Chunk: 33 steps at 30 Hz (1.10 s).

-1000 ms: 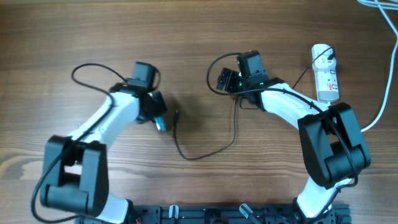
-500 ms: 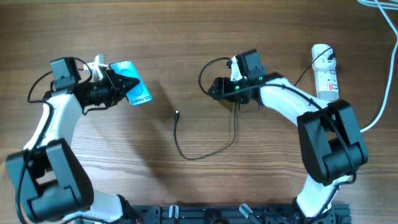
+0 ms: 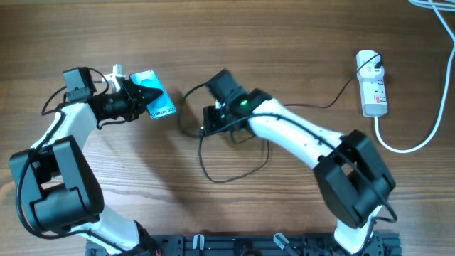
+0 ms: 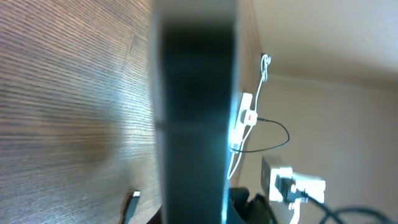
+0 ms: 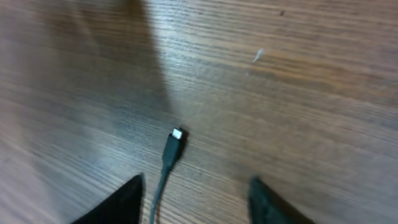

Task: Plug charger to phone and switch on socket
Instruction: 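Lower the right gripper and grasp the black USB-C cable end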

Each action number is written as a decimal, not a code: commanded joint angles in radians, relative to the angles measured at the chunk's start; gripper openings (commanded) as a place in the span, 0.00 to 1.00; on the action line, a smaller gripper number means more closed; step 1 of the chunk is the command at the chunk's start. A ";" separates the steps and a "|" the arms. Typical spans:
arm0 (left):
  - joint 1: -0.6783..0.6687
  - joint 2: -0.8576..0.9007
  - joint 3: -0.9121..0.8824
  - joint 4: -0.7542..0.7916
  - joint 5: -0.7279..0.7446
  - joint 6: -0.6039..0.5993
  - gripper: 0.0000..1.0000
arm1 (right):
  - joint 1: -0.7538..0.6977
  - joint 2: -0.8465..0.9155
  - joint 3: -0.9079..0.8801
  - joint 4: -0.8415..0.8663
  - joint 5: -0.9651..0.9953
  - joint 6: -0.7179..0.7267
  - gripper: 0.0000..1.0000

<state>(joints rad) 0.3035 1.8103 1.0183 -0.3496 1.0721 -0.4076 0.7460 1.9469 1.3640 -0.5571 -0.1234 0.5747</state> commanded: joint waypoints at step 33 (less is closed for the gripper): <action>0.008 -0.001 0.013 0.007 -0.045 -0.072 0.04 | 0.054 0.193 0.005 -0.130 0.172 0.211 0.36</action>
<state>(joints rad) 0.3035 1.8103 1.0183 -0.3492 1.0142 -0.4770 0.8028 2.0869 1.3979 -0.6727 0.1764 0.7834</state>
